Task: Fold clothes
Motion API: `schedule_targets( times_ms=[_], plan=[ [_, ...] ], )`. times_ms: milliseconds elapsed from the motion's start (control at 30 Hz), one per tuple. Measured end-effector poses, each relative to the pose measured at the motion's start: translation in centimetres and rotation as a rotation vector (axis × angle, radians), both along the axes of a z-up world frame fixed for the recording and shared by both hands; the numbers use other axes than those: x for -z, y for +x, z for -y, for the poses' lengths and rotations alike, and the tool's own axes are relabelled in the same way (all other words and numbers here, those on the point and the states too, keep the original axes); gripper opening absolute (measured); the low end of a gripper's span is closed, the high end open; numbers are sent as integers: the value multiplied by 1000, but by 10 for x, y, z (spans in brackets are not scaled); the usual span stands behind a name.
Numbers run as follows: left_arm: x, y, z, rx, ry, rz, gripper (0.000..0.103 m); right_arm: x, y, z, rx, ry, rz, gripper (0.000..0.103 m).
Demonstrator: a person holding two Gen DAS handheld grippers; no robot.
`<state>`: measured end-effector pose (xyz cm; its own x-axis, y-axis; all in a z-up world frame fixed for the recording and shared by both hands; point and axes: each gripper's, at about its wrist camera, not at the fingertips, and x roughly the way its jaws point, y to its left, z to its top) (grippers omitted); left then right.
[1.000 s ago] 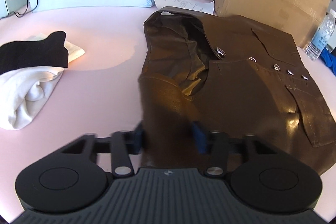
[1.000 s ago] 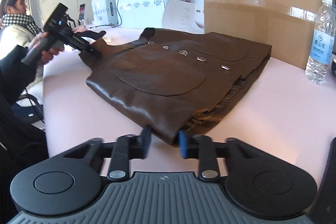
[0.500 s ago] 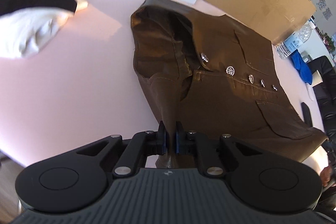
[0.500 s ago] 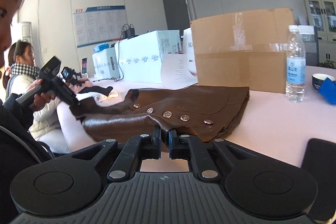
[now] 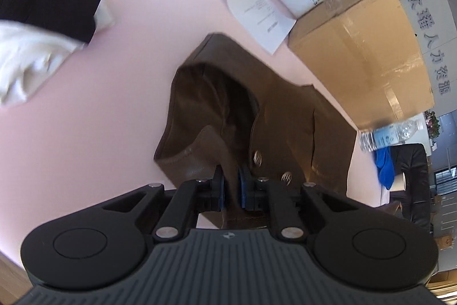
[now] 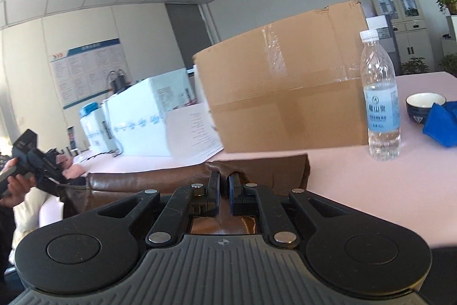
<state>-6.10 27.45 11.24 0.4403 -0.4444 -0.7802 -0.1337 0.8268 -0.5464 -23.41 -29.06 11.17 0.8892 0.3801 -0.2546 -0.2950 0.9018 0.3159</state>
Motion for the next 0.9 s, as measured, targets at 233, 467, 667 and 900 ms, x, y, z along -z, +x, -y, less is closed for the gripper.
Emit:
schedule_targets(
  times_ms=[233, 467, 667, 900],
  plan=[
    [6, 87, 8, -62, -6, -80, 11, 9, 108, -6, 114, 1, -96, 6],
    [52, 159, 13, -68, 39, -122, 36, 63, 183, -22, 202, -46, -225, 7],
    [25, 131, 1, -119, 203, 268, 89, 79, 180, -23, 249, -79, -182, 54],
    [13, 85, 24, 114, 410, 394, 89, 40, 140, -31, 144, -28, 57, 62]
  ],
)
